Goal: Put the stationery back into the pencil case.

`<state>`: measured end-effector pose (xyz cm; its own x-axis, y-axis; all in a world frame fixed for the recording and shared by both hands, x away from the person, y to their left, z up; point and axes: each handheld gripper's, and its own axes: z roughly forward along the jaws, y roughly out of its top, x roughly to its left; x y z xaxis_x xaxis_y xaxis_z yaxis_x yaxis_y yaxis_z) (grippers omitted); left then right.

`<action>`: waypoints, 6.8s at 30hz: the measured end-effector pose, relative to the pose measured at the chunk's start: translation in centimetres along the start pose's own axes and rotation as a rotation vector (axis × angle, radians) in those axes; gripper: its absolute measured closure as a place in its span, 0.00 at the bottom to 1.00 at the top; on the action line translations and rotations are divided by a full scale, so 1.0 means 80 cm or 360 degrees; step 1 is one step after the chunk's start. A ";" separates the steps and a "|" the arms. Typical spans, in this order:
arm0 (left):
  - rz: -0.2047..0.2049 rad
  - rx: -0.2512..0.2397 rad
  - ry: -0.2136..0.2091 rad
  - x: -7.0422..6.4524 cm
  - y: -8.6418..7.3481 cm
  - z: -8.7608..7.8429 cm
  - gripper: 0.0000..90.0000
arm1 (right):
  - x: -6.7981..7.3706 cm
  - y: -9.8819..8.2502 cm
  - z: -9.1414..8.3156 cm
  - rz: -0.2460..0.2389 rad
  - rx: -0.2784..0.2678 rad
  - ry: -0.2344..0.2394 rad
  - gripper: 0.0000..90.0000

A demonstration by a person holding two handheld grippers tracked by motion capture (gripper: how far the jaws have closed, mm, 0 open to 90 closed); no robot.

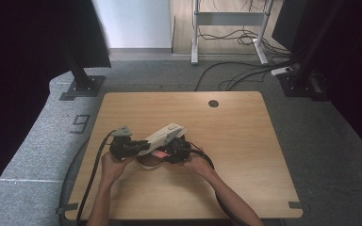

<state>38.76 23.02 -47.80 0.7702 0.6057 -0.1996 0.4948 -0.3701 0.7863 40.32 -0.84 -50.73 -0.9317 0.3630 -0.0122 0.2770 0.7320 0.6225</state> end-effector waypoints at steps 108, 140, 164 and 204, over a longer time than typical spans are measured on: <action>-0.0003 0.0131 -0.0109 -0.018 -0.023 0.033 0.76 | -0.032 -0.082 -0.049 0.0301 -0.0117 -0.0114 0.52; 0.0099 0.0106 0.0004 -0.040 -0.020 0.012 0.14 | -0.029 -0.115 -0.080 0.0371 -0.0226 -0.0203 0.15; 0.0151 0.0136 0.0234 -0.040 -0.043 -0.031 0.00 | -0.034 -0.174 -0.140 0.0459 -0.0283 -0.0382 0.04; 0.0050 0.0312 0.0392 -0.009 -0.118 -0.006 0.00 | -0.023 -0.263 -0.132 0.0626 -0.0197 -0.0524 0.00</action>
<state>33.33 26.43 -54.76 0.6772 0.7357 -0.0106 0.5590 -0.5052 0.6575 33.74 -23.00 -55.55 -0.6341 0.7732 0.0082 0.5427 0.4374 0.7170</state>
